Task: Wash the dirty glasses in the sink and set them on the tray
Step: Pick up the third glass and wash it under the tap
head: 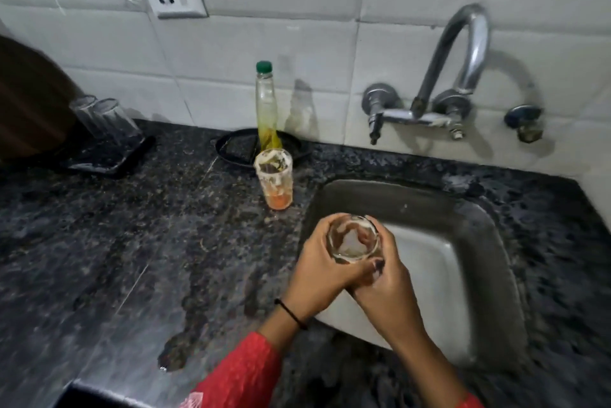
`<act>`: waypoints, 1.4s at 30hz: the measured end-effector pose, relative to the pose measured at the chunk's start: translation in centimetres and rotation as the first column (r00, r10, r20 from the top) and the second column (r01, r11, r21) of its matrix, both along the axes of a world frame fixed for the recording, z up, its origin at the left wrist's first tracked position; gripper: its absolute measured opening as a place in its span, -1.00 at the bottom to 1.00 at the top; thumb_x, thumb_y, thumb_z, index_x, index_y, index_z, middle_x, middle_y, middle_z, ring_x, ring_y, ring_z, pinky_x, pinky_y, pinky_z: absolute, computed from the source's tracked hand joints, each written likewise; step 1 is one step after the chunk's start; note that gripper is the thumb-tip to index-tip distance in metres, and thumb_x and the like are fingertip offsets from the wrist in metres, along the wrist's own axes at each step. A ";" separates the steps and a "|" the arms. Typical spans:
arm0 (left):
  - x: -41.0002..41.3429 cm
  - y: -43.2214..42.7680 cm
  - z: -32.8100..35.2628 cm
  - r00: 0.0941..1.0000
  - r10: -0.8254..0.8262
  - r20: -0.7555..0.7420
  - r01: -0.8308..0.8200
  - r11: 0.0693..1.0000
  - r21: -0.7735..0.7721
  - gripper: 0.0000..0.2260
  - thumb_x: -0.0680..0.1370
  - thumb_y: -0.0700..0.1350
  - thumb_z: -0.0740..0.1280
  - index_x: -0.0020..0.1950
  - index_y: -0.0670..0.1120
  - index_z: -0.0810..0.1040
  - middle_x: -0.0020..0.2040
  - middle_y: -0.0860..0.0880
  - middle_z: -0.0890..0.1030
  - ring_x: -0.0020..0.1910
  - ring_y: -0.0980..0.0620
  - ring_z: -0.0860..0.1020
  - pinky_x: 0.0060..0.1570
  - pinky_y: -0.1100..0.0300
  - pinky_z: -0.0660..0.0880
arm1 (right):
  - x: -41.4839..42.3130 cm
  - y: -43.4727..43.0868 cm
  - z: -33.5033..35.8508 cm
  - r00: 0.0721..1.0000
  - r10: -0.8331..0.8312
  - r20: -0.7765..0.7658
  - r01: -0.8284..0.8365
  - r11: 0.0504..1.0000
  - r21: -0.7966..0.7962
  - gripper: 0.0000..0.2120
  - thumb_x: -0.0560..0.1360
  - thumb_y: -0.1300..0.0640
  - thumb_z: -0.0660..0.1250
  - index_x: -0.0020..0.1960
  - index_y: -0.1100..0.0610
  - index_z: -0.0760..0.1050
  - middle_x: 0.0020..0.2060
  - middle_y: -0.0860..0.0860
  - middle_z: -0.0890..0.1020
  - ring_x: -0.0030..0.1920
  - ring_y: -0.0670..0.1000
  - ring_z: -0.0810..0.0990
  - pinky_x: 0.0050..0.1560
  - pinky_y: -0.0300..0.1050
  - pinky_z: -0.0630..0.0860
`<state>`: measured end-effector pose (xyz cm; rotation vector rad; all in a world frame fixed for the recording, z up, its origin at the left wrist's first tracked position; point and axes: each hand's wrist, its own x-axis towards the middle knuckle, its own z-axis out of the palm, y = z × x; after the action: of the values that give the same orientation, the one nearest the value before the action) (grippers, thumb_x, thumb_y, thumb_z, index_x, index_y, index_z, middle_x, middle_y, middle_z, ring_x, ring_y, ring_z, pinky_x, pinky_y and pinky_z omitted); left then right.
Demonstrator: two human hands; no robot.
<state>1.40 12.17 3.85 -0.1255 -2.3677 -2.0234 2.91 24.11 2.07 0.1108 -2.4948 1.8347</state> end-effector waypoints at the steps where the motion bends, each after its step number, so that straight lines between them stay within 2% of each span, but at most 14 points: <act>1: -0.5 0.9 0.3 0.997 -0.074 0.034 0.073 0.997 0.026 -0.50 0.33 -0.24 0.55 0.21 -0.10 0.48 0.08 0.10 0.60 0.06 0.31 0.56 0.03 0.46 0.44 | 0.0 1.2 0.1 0.999 -0.049 -0.003 0.049 0.999 0.005 -0.28 0.35 0.18 0.51 0.35 -0.21 0.24 0.23 -0.15 0.54 0.20 -0.20 0.52 0.15 -0.30 0.49; 4: -3.2 2.4 1.3 0.953 -0.258 0.161 0.230 0.957 0.176 -0.62 0.45 -0.29 0.42 0.23 -0.13 0.47 0.10 -0.02 0.62 0.05 0.18 0.60 0.04 0.34 0.51 | -0.1 3.8 0.1 0.985 -0.172 -0.018 0.171 0.985 -0.034 -0.34 0.32 0.13 0.54 0.27 -0.23 0.30 0.12 -0.23 0.57 0.08 -0.33 0.55 -0.01 -0.46 0.47; 6: -6.7 3.5 1.9 0.944 -0.210 0.256 0.148 0.959 0.241 -0.67 0.52 -0.22 0.35 0.28 -0.16 0.42 0.09 -0.10 0.61 -0.02 0.07 0.62 -0.02 0.31 0.56 | -0.4 5.3 0.2 0.961 -0.276 -0.029 0.275 0.960 -0.053 -0.37 0.30 0.14 0.56 0.21 -0.23 0.32 0.08 -0.25 0.57 0.04 -0.39 0.53 -0.03 -0.50 0.45; 9: -13.1 4.9 3.4 0.925 -0.003 0.381 0.009 1.000 -0.013 -0.56 0.57 0.10 0.23 0.28 -0.21 0.37 0.04 -0.13 0.53 -0.14 -0.01 0.60 -0.15 0.16 0.56 | -1.1 7.0 -0.1 0.932 -0.360 -0.033 0.359 0.932 -0.047 -0.36 0.27 0.11 0.58 0.19 -0.26 0.34 0.08 -0.26 0.58 0.09 -0.30 0.55 0.09 -0.30 0.50; 12: -17.6 6.4 4.8 0.899 0.036 0.437 0.093 0.959 -0.269 -0.46 0.54 0.29 0.10 0.11 -0.20 0.40 0.00 -0.16 0.50 -0.08 -0.20 0.63 -0.03 -0.08 0.57 | -2.1 7.9 -0.3 0.924 -0.380 -0.034 0.378 0.924 -0.051 -0.32 0.25 0.08 0.59 0.23 -0.26 0.35 0.09 -0.30 0.58 0.13 -0.28 0.54 0.13 -0.23 0.49; 17: -21.0 7.6 5.2 0.913 0.103 0.395 0.036 0.944 -0.328 -0.30 0.50 0.40 -0.06 -0.15 -0.25 0.43 -0.12 -0.28 0.62 -0.21 -0.24 0.66 -0.18 -0.15 0.62 | -3.6 7.8 0.5 0.939 -0.342 -0.021 0.342 0.940 -0.021 -0.33 0.24 0.02 0.59 0.21 -0.28 0.33 0.01 -0.42 0.56 0.07 -0.40 0.51 0.02 -0.46 0.46; 21: -21.8 7.0 4.2 0.768 -0.109 0.632 0.043 0.992 0.120 -0.12 0.49 0.42 -0.20 0.16 -0.35 0.42 -0.07 -0.31 0.58 -0.17 -0.21 0.59 -0.14 -0.13 0.54 | -4.2 7.4 0.8 0.951 -0.308 0.006 0.308 0.951 -0.039 -0.37 0.26 0.09 0.59 0.18 -0.23 0.35 -0.06 -0.44 0.58 0.02 -0.41 0.52 -0.07 -0.52 0.45; 26: -20.2 6.3 1.4 0.720 -0.270 0.640 0.061 0.942 0.329 -0.12 0.46 0.44 -0.05 0.44 -0.28 0.21 0.31 -0.31 0.46 0.14 -0.25 0.55 -0.17 -0.10 0.59 | -5.3 7.2 0.5 0.949 -0.312 0.043 0.314 0.947 -0.059 -0.34 0.28 0.14 0.57 0.21 -0.23 0.31 -0.06 -0.36 0.54 -0.01 -0.45 0.51 -0.07 -0.53 0.45; 29: -16.2 6.4 -4.2 0.573 -0.392 0.720 0.149 0.913 0.379 -0.11 0.35 0.50 0.09 0.39 -0.16 0.38 0.23 -0.21 0.55 0.10 -0.17 0.57 -0.04 -0.07 0.55 | -6.5 7.2 -0.2 0.962 -0.270 0.048 0.272 0.961 -0.056 -0.28 0.35 0.14 0.52 0.35 -0.24 0.24 0.08 -0.32 0.53 0.08 -0.34 0.54 0.03 -0.40 0.50; 31: -13.1 7.2 -7.0 0.464 -0.539 0.703 0.169 0.832 0.528 -0.30 0.45 0.43 0.06 0.24 -0.09 0.56 0.11 -0.15 0.65 0.05 -0.13 0.61 0.00 -0.10 0.56 | -7.2 7.1 -0.8 0.963 -0.261 0.062 0.262 0.965 -0.012 -0.44 0.41 0.09 0.46 0.29 -0.23 0.29 0.10 -0.22 0.57 0.08 -0.24 0.57 0.06 -0.30 0.53; 34: -10.6 9.0 -8.8 0.494 -0.593 0.636 -0.081 0.697 0.713 -0.51 0.56 0.22 0.07 -0.01 -0.08 0.66 -0.15 -0.08 0.70 -0.18 -0.04 0.67 -0.24 0.08 0.62 | -7.9 6.8 -1.4 0.963 -0.251 0.098 0.234 0.960 0.153 -0.73 0.49 0.07 0.36 0.15 -0.07 0.39 0.08 -0.03 0.60 0.09 -0.03 0.59 0.05 -0.18 0.53; 36: -10.2 10.0 -10.1 0.542 -0.518 0.662 -0.258 0.647 0.717 -0.62 0.56 0.11 0.12 -0.03 -0.11 0.63 -0.24 -0.06 0.69 -0.26 -0.01 0.66 -0.34 0.20 0.58 | -8.0 6.8 -2.3 0.967 -0.235 0.102 0.184 0.914 0.363 -0.82 0.56 0.11 0.25 0.16 0.05 0.45 0.28 0.09 0.47 0.28 0.07 0.48 0.19 -0.17 0.43; 38: -10.2 10.4 -11.2 0.561 -0.448 0.696 -0.333 0.648 0.685 -0.67 0.57 0.05 0.12 -0.05 -0.13 0.59 -0.30 -0.07 0.68 -0.33 0.00 0.65 -0.38 0.24 0.56 | -8.1 7.1 -2.9 0.974 -0.215 0.075 0.140 0.827 0.545 -0.77 0.59 0.14 0.16 0.20 0.11 0.47 0.39 0.10 0.32 0.40 0.09 0.31 0.29 -0.23 0.27; 42: -11.1 10.0 -12.7 0.592 -0.441 0.675 -0.367 0.598 0.713 -0.64 0.59 0.09 0.12 -0.02 -0.11 0.61 -0.23 -0.06 0.69 -0.25 -0.01 0.66 -0.26 0.16 0.61 | -9.0 7.1 -2.5 0.996 -0.066 0.063 -0.002 0.670 0.743 -0.72 0.59 0.14 0.12 0.23 0.09 0.48 0.22 0.12 0.54 0.31 0.15 0.40 0.31 -0.09 0.28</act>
<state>-9.66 22.12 -8.87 1.0068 -1.2140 -3.4750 -6.12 31.16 -0.41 0.0082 -3.1045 0.6821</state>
